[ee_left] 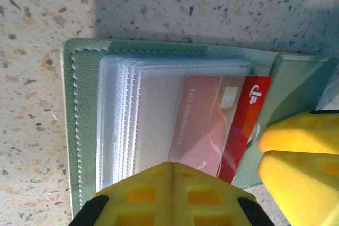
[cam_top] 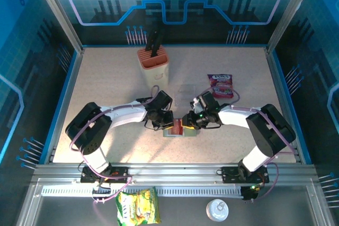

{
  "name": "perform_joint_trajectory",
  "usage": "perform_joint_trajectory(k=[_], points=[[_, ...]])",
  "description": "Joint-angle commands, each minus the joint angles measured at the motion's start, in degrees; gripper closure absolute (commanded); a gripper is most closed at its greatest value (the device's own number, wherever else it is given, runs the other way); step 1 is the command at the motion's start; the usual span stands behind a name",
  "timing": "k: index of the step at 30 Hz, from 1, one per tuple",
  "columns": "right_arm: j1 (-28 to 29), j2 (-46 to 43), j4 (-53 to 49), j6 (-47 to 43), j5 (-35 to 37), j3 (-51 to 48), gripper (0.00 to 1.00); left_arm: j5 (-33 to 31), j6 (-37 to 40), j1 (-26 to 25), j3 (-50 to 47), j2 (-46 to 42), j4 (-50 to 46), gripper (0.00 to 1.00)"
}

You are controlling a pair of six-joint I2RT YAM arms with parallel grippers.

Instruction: Take the credit cards out of the card holder

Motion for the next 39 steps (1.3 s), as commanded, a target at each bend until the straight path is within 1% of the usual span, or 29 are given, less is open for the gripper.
perform_joint_trajectory(k=[1,11,17,21,26,30,35,39], points=[[-0.88,1.5,2.71,0.84,-2.26,-0.9,0.73,0.27,1.29,-0.29,0.94,1.18,-3.08,1.0],[-0.88,4.64,5.86,2.38,-4.95,-0.76,0.75,-0.83,1.06,-0.29,-0.1,1.44,-3.84,1.0],[-0.88,4.67,10.78,4.5,-7.08,-2.12,0.78,-0.83,1.05,-0.31,-0.1,1.89,-3.66,1.0],[-0.89,5.1,12.03,4.93,-8.05,-2.24,0.8,-0.8,0.98,-0.38,-0.12,1.89,-3.63,1.0],[-0.97,5.17,12.49,5.19,-7.93,-2.74,0.84,-0.83,0.97,-0.4,-0.18,1.72,-3.67,1.0],[-1.62,3.58,12.41,5.16,-7.04,-3.7,0.89,-0.92,0.9,-0.3,-0.19,1.46,-3.65,1.0],[-3.2,1.15,10.69,4.05,-6.92,-4.5,0.91,-1.03,0.77,-0.37,-0.27,1.11,-3.65,1.0],[-4.67,-1.55,7.36,2.1,-6.69,-4.84,0.91,-0.78,0.68,-0.4,-0.25,0.67,-3.25,1.0]])
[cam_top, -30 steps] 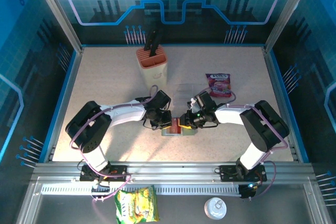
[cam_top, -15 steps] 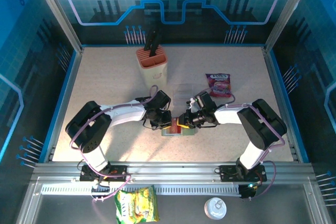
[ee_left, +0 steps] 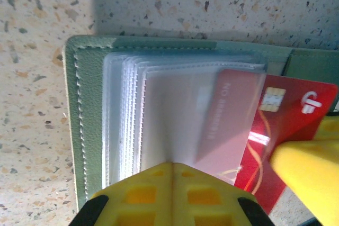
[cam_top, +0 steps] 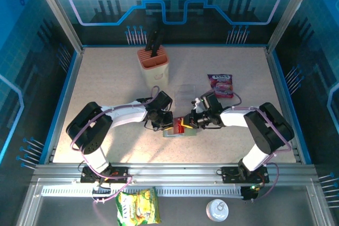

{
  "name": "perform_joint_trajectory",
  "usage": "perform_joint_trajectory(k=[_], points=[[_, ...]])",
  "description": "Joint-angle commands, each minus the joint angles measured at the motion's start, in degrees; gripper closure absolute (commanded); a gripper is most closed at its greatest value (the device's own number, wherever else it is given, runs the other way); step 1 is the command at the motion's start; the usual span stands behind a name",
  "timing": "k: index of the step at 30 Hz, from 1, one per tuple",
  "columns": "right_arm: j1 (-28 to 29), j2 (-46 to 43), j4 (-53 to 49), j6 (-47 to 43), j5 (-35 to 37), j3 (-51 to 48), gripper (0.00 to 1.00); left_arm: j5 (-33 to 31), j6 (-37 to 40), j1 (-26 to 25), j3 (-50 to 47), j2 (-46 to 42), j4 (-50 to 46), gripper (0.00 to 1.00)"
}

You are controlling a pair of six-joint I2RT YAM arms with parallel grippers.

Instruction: Take the credit cards out of the card holder

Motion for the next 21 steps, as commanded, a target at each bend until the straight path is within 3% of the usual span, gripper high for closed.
perform_joint_trajectory(k=[1,9,15,21], points=[[-1.92,-3.01,-4.11,-2.69,0.37,-0.58,0.91,-0.51,0.65,-0.33,-0.27,0.21,-2.32,1.0],[-3.66,-8.04,-17.67,-12.88,2.6,4.33,0.94,0.43,0.61,-0.3,-0.57,-1.88,-0.09,1.0],[-4.24,-8.02,-34.15,-31.47,9.5,14.1,0.99,-0.89,0.28,-0.25,-2.3,-5.84,2.09,0.97],[-3.54,-6.96,-44.28,-53.97,17.55,25.21,1.0,-3.71,0.24,-0.25,-4.47,-10.95,3.13,0.91]])
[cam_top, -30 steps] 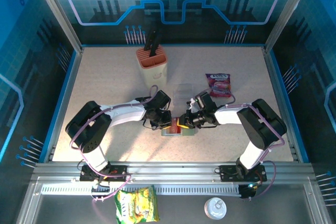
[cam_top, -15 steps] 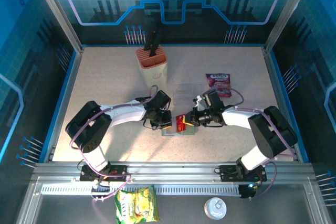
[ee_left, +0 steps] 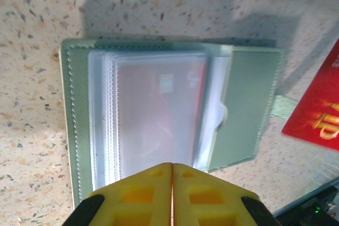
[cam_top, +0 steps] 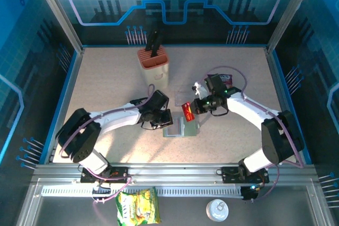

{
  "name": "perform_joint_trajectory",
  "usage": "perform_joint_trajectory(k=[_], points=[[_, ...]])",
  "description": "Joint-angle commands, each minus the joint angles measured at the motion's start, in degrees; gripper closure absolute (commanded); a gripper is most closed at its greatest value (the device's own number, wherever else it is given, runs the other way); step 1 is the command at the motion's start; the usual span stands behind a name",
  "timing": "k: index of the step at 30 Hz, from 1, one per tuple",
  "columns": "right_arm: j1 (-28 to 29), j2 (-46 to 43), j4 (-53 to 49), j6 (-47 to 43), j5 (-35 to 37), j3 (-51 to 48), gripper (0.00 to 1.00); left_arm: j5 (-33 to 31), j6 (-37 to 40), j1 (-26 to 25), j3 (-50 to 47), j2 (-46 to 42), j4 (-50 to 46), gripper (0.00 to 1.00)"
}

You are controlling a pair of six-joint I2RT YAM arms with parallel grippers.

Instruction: Take the credit cards out of the card holder

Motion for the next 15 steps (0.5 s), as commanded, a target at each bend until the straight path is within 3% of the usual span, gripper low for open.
perform_joint_trajectory(k=[1,7,15], points=[[-0.12,0.63,-10.85,-19.4,6.59,6.3,1.0,-2.83,0.2,-0.3,-2.01,-3.75,1.03,0.91],[-0.27,8.6,-21.44,-38.81,13.21,21.14,1.0,-5.98,0.18,0.05,-5.11,-9.69,1.19,0.88],[-0.07,20.24,-32.21,-50.39,13.32,39.01,1.0,-7.23,-0.95,1.5,-9.44,-15.56,1.5,0.87]])
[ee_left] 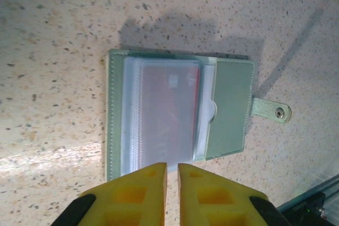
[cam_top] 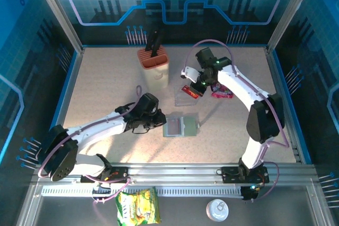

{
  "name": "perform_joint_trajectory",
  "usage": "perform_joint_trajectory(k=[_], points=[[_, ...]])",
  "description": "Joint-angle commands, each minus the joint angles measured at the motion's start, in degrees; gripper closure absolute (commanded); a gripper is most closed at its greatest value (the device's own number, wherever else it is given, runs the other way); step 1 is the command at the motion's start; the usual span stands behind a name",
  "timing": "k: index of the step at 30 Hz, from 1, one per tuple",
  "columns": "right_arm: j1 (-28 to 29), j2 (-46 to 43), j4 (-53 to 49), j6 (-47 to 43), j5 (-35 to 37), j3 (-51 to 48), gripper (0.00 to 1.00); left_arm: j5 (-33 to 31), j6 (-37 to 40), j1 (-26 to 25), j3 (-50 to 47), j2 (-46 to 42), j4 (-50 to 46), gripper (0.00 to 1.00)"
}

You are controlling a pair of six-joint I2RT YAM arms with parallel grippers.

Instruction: Take the credit cards out of the card holder

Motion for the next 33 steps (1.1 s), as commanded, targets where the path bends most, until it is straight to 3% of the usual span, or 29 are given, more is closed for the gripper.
perform_joint_trajectory(k=[1,13,33], points=[[-0.08,4.11,-8.24,-8.32,-0.22,6.28,1.0,-1.38,-0.68,0.95,-1.75,-1.9,0.4,0.87],[0.23,17.86,-15.38,-13.01,-2.16,20.42,1.0,-0.84,-0.97,1.71,-2.15,-2.6,-0.02,0.87],[1.39,24.51,-20.43,-14.55,-5.9,22.01,1.0,-0.71,-1.42,2.35,-3.56,-4.44,-0.65,0.87]])
